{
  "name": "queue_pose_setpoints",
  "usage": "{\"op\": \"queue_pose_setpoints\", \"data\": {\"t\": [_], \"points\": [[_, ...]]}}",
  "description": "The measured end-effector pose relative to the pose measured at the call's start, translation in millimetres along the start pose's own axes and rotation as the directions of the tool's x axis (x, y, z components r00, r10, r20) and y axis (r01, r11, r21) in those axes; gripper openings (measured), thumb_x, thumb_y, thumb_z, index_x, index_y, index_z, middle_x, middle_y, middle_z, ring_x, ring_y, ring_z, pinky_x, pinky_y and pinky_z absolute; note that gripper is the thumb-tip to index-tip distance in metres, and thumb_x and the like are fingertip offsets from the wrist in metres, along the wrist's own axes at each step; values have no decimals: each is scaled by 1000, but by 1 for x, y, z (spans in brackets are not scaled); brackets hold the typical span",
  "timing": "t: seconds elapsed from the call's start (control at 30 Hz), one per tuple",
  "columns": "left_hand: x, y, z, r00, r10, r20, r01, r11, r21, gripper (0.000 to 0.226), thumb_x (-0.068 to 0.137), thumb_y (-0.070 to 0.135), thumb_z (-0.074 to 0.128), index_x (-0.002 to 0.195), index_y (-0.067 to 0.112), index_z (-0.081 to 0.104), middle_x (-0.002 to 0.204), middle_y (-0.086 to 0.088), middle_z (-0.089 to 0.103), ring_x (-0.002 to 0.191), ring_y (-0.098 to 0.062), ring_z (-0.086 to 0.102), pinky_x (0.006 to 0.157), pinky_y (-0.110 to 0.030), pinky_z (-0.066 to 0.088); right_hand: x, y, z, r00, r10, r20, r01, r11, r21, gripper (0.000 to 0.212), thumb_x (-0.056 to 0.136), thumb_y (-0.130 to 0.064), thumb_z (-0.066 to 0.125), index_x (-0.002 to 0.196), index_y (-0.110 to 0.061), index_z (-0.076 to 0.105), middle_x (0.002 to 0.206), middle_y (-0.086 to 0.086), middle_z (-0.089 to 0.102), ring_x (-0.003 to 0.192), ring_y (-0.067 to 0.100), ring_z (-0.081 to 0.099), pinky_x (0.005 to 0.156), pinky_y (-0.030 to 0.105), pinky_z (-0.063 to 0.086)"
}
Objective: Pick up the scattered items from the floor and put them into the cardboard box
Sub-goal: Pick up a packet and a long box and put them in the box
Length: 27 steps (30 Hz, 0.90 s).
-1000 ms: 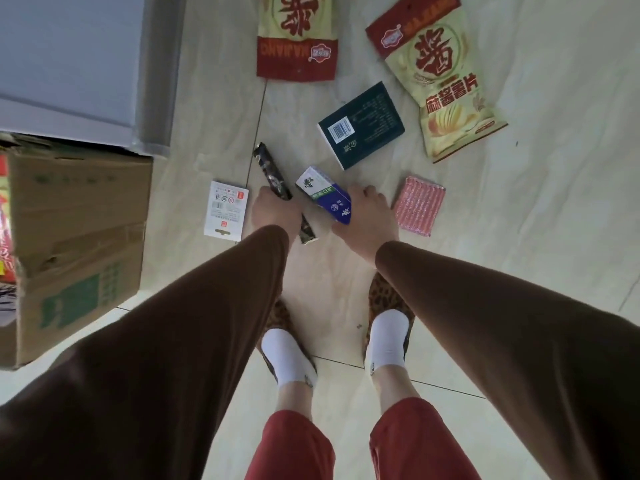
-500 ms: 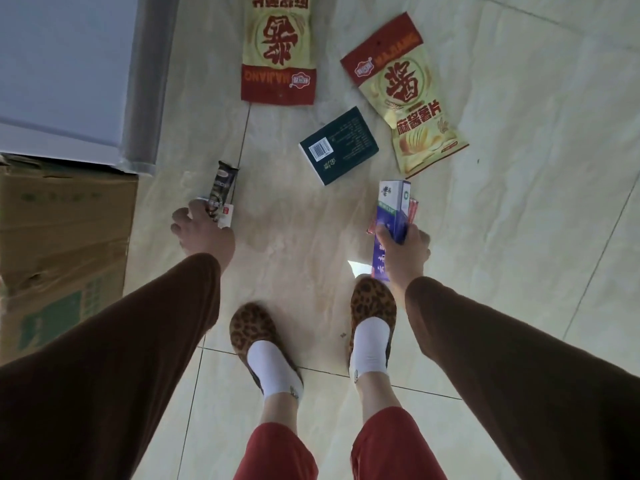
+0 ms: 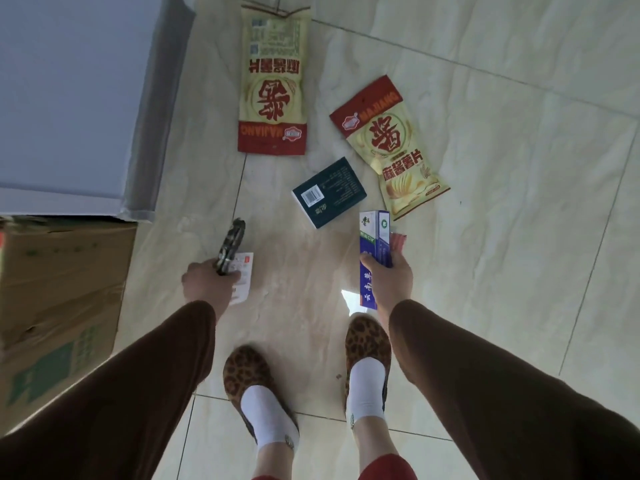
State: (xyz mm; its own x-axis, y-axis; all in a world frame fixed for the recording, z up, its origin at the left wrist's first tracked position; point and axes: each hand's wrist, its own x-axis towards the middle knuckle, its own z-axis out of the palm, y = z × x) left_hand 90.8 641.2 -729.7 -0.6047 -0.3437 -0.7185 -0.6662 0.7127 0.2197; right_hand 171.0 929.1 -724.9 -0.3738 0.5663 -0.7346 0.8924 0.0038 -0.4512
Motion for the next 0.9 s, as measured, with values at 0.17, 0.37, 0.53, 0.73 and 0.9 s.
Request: {"op": "queue_pose_setpoints", "data": {"t": [0.17,0.37,0.53,0.73,0.9], "points": [[-41,43,-11,985,132,114,-122,988,-91,21,91,23,68,112,23,66,99,-3,74,91,-27,69,86,-46,57,-12,-23,-29,999,-17,39,15,998,62,61,91,-40,71,145,-28,46,133,-3,62,121,22,60,103,47,52],[-69,96,-15,944,261,203,-260,965,-35,15,93,21,65,107,22,59,90,2,70,83,-19,66,72,-36,54,-16,-55,-60,997,-53,61,47,995,91,58,93,-35,70,143,-26,45,130,-3,62,119,22,61,101,46,52],[-83,137,-20,930,307,204,-311,950,-11,16,91,23,67,105,23,59,90,4,69,83,-17,65,68,-34,52,-12,-80,-83,994,-86,72,78,992,97,56,94,-33,69,143,-26,43,125,-9,58,112,16,57,88,33,48],[-107,163,-34,927,314,205,-311,949,-47,20,90,26,68,109,19,64,96,1,72,88,-21,66,78,-39,55,-21,-100,-106,987,-122,107,117,992,54,58,89,-44,72,138,-26,46,127,-6,64,111,22,66,92,42,59],[-139,151,-74,944,284,168,-265,956,-127,20,87,24,72,103,18,63,90,-1,71,84,-23,65,69,-36,50,-72,-124,-111,956,-232,181,222,972,74,58,89,-45,72,139,-35,45,126,-13,64,109,16,65,90,36,57]]}}
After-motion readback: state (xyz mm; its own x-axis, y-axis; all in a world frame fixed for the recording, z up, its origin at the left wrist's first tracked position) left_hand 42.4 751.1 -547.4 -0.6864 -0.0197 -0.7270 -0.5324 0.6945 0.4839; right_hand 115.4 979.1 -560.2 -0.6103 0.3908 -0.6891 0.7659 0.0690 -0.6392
